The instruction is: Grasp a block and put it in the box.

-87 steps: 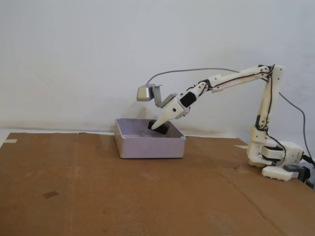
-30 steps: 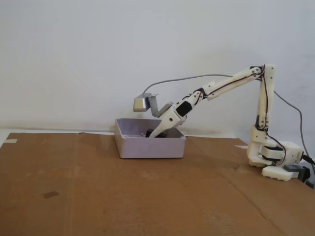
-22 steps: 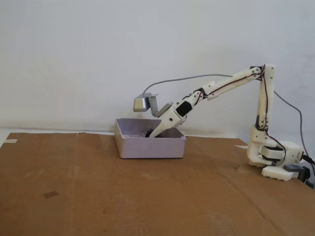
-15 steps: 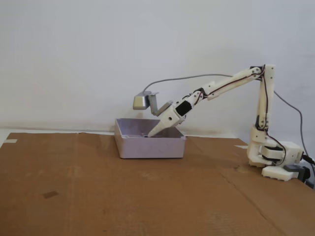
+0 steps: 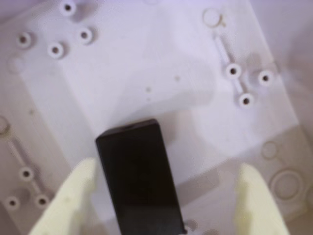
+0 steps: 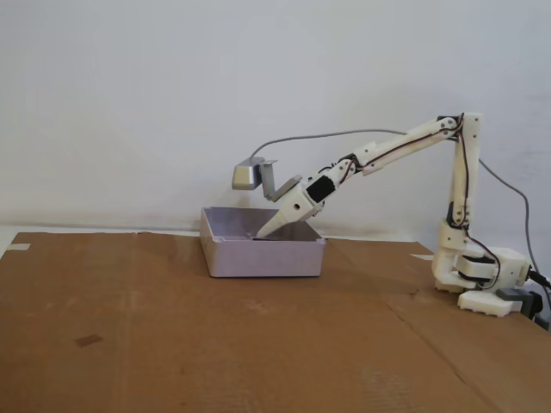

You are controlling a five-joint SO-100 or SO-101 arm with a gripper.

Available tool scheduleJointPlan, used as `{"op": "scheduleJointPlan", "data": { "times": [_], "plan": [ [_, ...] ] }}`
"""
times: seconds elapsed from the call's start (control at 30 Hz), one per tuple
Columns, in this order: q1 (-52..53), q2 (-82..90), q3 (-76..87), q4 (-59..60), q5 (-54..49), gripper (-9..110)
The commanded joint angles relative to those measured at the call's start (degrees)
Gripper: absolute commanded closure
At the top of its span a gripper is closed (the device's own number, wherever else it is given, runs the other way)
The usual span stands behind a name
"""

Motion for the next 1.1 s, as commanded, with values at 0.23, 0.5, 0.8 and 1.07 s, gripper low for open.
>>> {"op": "scheduleJointPlan", "data": {
  "times": [0.23, 0.5, 0.8, 1.07],
  "plan": [
    [-2.3, 13.1, -3.8, -2.3, -0.6, 68],
    [-3.3, 20.6, -3.5, 0.6, -0.6, 68],
    [-4.3, 28.4, -3.3, 6.7, -0.6, 85],
    [-4.4, 35.1, -3.3, 11.4, -0.6, 91]
  ]
}}
